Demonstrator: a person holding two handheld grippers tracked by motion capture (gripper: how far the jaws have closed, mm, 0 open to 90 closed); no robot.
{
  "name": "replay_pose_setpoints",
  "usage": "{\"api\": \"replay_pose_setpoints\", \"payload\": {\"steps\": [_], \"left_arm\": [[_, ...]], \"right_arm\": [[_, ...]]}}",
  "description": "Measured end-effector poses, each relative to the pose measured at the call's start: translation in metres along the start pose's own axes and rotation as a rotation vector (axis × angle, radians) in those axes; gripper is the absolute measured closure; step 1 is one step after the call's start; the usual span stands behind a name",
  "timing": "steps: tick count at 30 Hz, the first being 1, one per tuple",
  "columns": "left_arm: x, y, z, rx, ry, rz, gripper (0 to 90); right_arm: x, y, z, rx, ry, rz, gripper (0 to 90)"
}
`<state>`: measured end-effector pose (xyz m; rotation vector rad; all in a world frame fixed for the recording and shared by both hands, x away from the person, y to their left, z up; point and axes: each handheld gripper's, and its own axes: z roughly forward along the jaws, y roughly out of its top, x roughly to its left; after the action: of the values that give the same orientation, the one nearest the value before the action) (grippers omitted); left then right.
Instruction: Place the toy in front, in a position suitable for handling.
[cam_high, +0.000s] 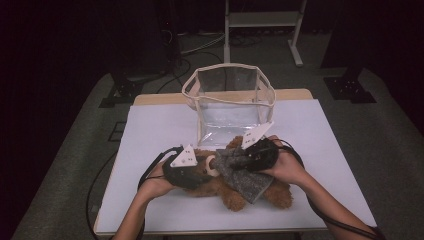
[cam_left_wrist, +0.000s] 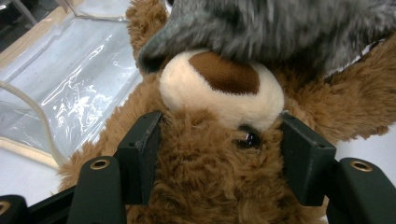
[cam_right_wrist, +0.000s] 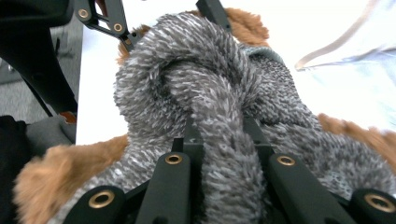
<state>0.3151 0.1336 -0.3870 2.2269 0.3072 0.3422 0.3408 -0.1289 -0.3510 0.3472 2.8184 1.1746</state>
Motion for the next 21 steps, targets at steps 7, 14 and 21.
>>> {"api": "replay_pose_setpoints", "payload": {"steps": [7,14,21], "left_arm": [[0.004,-0.003,-0.013,-0.017,-0.003,-0.004,26.8],[0.009,-0.011,-0.022,0.011,-0.027,-0.037,23.4],[0.008,-0.021,-0.008,0.011,-0.063,-0.051,35.9]], "right_arm": [[0.0,-0.012,0.0,0.009,0.014,0.013,76.3],[0.003,-0.025,-0.011,-0.009,0.018,0.025,76.2],[0.004,-0.025,-0.018,0.016,0.001,0.017,76.1]]}}
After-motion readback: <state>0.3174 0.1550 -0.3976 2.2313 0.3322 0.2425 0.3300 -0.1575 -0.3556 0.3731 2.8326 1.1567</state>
